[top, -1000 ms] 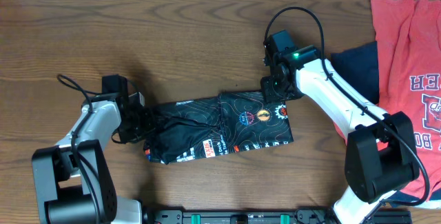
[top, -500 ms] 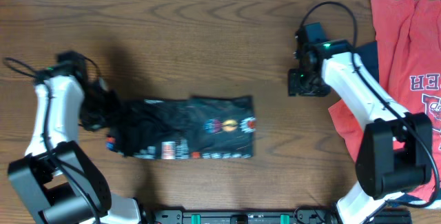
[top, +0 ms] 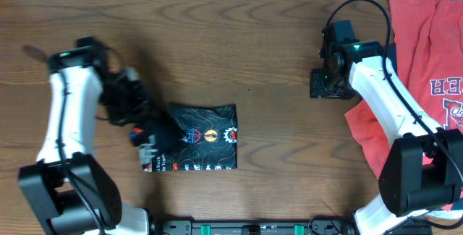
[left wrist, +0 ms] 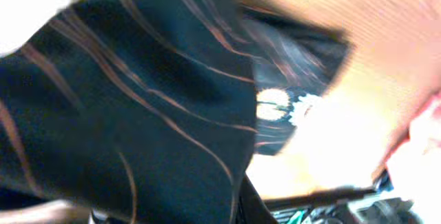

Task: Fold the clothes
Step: 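Fold the strip's left end rightward over the stack with the left gripper, then release the folded jersey and raise both grippers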

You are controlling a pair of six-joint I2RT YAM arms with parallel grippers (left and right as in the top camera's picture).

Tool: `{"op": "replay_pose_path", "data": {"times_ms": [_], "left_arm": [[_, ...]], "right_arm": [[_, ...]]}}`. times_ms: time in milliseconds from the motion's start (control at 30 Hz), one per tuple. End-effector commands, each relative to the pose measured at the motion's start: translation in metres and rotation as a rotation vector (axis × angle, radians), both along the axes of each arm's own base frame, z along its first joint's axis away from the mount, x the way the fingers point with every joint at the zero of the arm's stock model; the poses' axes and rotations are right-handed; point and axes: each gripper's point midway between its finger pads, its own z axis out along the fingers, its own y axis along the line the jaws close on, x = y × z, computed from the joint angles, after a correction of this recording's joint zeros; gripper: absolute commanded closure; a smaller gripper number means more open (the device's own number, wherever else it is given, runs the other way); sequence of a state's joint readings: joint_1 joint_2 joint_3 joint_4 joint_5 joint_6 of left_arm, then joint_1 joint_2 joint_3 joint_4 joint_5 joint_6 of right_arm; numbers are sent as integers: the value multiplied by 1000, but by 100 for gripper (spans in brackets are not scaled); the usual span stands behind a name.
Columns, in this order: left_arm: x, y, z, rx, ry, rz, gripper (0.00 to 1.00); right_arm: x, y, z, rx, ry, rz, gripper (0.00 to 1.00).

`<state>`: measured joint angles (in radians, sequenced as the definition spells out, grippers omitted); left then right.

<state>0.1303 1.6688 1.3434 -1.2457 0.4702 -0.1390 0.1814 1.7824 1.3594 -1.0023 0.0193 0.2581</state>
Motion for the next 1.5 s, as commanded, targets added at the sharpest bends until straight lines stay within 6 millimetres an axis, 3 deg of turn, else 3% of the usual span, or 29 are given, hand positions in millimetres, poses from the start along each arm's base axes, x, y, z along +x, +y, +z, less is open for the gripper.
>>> {"op": "replay_pose_path", "data": {"times_ms": [0, 133, 233, 467, 667, 700, 733, 800, 867, 1033, 1200, 1333, 1467], "left_arm": [[8, -56, 10, -71, -73, -139, 94], [4, -87, 0, 14, -82, -227, 94], [-3, -97, -10, 97, -53, -256, 93], [-16, -121, -28, 109, 8, -337, 94], [-26, -139, -31, 92, 32, -367, 93], [-29, -143, -30, 75, 36, -375, 88], [-33, -149, -28, 51, 44, -385, 70], [-39, -158, -24, 12, 61, -395, 51], [-44, -160, -19, -15, 74, -403, 43], [-37, -139, 4, -17, -1, -428, 41], [-4, -79, 19, 103, -120, -269, 34], [25, -27, 16, 189, -177, -125, 32], [36, -10, 2, 194, -178, -66, 32]], "right_arm": [[3, -3, 8, -4, -23, 6, 46], [2, -3, 8, -5, -20, 6, 46], [1, -3, 7, -5, -17, 6, 46], [1, -2, 7, -3, -16, 14, 46], [2, -2, 8, -4, -19, 21, 46], [2, -2, 8, -3, -21, 21, 46], [3, -2, 8, -2, -24, 21, 46], [4, -1, 8, 4, -27, 24, 43], [4, 7, 8, 41, -29, 74, 41], [4, 43, 14, 220, -51, 280, 38], [-11, 92, 30, 463, -64, 466, 39], [-27, 125, 31, 503, -43, 567, 39], [-48, 150, 25, 506, -6, 645, 39]]}}
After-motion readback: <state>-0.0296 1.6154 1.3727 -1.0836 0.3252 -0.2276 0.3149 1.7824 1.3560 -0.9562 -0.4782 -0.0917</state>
